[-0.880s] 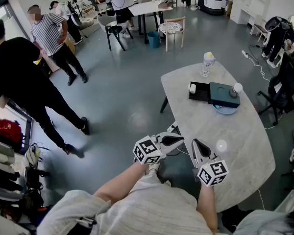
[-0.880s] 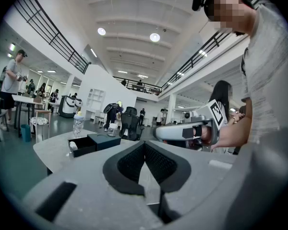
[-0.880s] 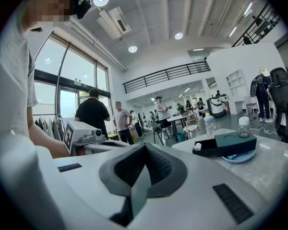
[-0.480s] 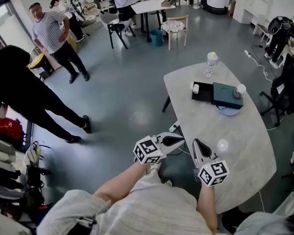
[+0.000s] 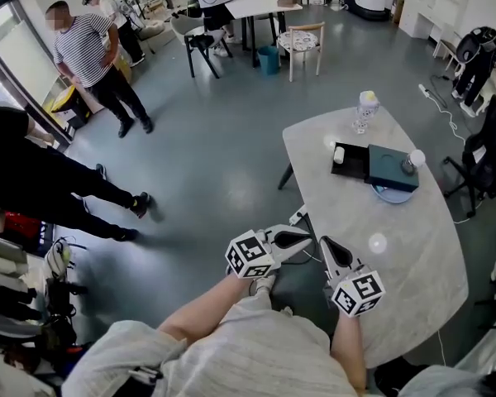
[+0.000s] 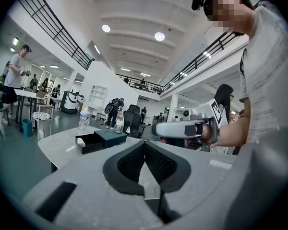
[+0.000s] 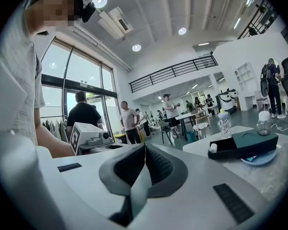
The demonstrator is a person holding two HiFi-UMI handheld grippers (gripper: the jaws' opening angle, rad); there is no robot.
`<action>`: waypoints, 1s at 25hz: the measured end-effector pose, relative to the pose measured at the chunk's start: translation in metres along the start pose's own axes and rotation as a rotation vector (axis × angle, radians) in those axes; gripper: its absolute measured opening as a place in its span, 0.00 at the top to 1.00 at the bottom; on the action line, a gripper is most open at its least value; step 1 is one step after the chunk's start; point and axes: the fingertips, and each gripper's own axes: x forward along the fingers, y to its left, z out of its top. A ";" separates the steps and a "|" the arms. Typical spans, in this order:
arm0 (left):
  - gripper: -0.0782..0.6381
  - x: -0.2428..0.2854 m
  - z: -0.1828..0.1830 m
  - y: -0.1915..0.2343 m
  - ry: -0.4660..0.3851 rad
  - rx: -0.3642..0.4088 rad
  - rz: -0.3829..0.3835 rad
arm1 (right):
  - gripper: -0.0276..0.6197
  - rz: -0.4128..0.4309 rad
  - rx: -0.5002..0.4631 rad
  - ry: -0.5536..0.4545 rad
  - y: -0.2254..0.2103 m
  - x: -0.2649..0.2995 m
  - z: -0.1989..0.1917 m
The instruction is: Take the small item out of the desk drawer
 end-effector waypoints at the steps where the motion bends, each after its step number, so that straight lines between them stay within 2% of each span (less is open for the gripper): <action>1: 0.87 -0.001 0.001 0.007 0.002 -0.001 0.000 | 0.94 0.002 0.000 0.003 -0.002 0.007 0.001; 14: 0.87 -0.017 0.038 0.114 -0.009 0.027 -0.035 | 0.94 -0.023 -0.029 -0.011 -0.033 0.111 0.038; 25: 0.87 -0.006 0.030 0.156 -0.005 -0.021 -0.091 | 0.94 -0.074 -0.029 0.069 -0.054 0.143 0.025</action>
